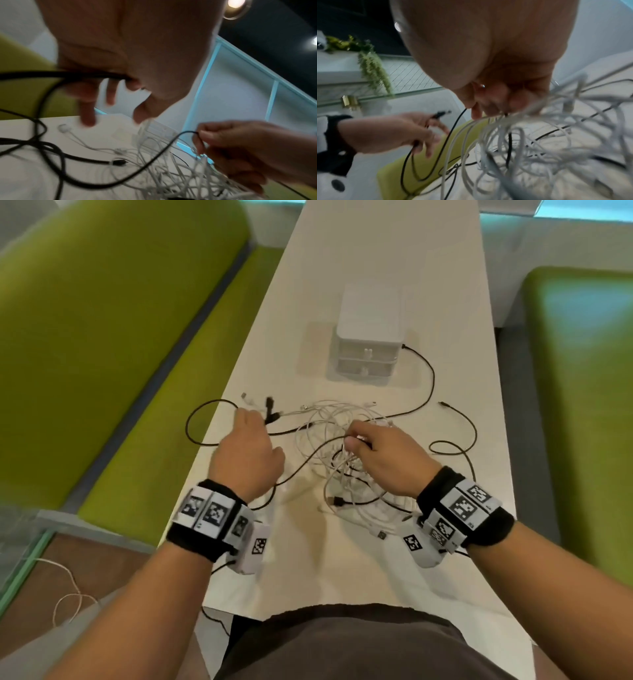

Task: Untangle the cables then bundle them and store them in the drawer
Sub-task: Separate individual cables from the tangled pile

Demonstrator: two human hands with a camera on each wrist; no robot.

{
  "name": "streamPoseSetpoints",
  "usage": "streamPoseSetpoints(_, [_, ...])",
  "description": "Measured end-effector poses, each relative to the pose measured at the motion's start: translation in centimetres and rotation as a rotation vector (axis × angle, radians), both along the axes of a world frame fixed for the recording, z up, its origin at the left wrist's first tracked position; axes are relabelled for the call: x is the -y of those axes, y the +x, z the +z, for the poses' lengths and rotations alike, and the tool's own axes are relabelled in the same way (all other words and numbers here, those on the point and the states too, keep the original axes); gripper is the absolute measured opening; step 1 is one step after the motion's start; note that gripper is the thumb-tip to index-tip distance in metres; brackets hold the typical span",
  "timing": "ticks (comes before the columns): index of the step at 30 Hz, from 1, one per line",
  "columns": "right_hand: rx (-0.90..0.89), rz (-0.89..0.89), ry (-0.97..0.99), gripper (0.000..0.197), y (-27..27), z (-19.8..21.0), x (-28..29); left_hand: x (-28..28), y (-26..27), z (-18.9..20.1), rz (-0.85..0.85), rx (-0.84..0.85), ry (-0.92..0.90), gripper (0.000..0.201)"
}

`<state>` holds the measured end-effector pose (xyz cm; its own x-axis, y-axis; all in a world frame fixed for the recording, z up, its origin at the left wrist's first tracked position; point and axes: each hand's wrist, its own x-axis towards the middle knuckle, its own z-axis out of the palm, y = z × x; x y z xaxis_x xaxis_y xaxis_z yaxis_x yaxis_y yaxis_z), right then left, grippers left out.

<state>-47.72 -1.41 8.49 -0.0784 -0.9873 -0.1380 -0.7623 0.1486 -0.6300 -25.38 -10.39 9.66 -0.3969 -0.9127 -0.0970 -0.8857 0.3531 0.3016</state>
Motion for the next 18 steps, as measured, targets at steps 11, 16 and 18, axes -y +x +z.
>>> streamPoseSetpoints(11, [0.168,-0.030,-0.086,0.021,0.5,0.3,-1.4,-2.1,-3.8,2.3,-0.235,-0.388,0.488,0.011])
streamPoseSetpoints(16, [0.068,0.021,0.054,0.018,-0.6,-0.4,-2.1,-0.7,-2.7,3.3,-0.305,-0.481,0.165,0.026])
streamPoseSetpoints(18, [0.074,0.063,0.075,0.020,-0.6,0.1,-2.1,-0.6,-2.4,3.1,-0.291,-0.552,0.116,0.031])
